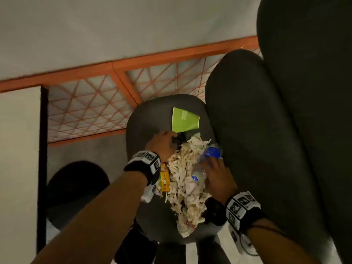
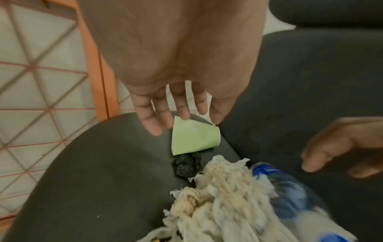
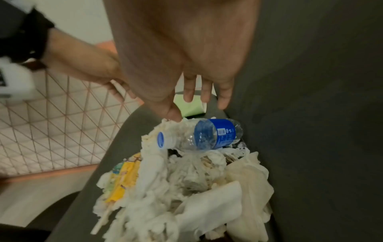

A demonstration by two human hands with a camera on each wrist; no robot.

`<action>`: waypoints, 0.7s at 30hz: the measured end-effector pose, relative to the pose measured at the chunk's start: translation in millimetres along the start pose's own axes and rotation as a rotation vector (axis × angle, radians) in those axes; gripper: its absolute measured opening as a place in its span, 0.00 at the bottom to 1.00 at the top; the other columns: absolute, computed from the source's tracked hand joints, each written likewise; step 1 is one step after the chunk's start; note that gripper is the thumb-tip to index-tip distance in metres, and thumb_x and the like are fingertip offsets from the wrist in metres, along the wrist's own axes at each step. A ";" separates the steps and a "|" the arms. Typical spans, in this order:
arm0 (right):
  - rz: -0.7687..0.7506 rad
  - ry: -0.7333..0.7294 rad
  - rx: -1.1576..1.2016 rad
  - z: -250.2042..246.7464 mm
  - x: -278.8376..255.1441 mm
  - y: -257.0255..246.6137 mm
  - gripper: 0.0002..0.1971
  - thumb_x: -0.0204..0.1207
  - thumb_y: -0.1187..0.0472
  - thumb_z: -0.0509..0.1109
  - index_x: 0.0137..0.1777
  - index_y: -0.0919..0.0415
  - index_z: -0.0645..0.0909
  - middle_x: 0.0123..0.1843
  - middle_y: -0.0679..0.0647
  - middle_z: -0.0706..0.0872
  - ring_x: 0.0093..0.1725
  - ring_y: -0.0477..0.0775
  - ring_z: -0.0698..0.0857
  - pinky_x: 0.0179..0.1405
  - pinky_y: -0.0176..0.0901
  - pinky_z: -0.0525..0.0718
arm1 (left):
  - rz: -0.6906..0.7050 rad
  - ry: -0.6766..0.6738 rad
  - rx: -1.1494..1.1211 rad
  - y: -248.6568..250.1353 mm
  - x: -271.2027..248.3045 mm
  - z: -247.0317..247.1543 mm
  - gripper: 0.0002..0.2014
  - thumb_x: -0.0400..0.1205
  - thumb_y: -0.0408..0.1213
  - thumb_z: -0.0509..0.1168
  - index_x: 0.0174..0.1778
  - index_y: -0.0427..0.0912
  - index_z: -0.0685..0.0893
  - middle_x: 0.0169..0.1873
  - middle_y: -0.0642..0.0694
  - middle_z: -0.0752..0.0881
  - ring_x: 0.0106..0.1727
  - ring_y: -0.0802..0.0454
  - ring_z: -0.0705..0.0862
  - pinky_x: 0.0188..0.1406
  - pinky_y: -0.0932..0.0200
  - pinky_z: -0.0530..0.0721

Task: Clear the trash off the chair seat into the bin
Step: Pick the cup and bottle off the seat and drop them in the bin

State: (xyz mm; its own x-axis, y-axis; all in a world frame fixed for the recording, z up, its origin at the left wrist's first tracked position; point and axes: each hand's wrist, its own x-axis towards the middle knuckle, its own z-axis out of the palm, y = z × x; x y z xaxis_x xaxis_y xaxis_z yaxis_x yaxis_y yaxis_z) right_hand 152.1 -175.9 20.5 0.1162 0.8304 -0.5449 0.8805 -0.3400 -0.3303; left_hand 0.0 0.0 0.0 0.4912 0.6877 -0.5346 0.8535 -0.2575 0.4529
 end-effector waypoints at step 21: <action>-0.032 0.118 -0.001 47.6 84.1 57.1 0.34 0.63 0.61 0.74 0.70 0.45 0.68 0.76 0.49 0.72 0.83 0.58 0.60 0.80 0.71 0.55 | -0.030 0.262 0.145 11.6 140.0 51.5 0.52 0.58 0.59 0.78 0.76 0.45 0.66 0.72 0.37 0.71 0.70 0.33 0.74 0.71 0.38 0.72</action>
State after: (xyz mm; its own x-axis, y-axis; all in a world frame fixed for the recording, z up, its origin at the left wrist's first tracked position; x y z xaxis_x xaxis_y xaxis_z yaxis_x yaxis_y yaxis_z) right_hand 190.3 -146.5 -80.8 0.1409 0.8870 -0.4397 0.8852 -0.3118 -0.3453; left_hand 87.7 58.3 -106.3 0.4194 0.8437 -0.3352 0.8923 -0.3153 0.3230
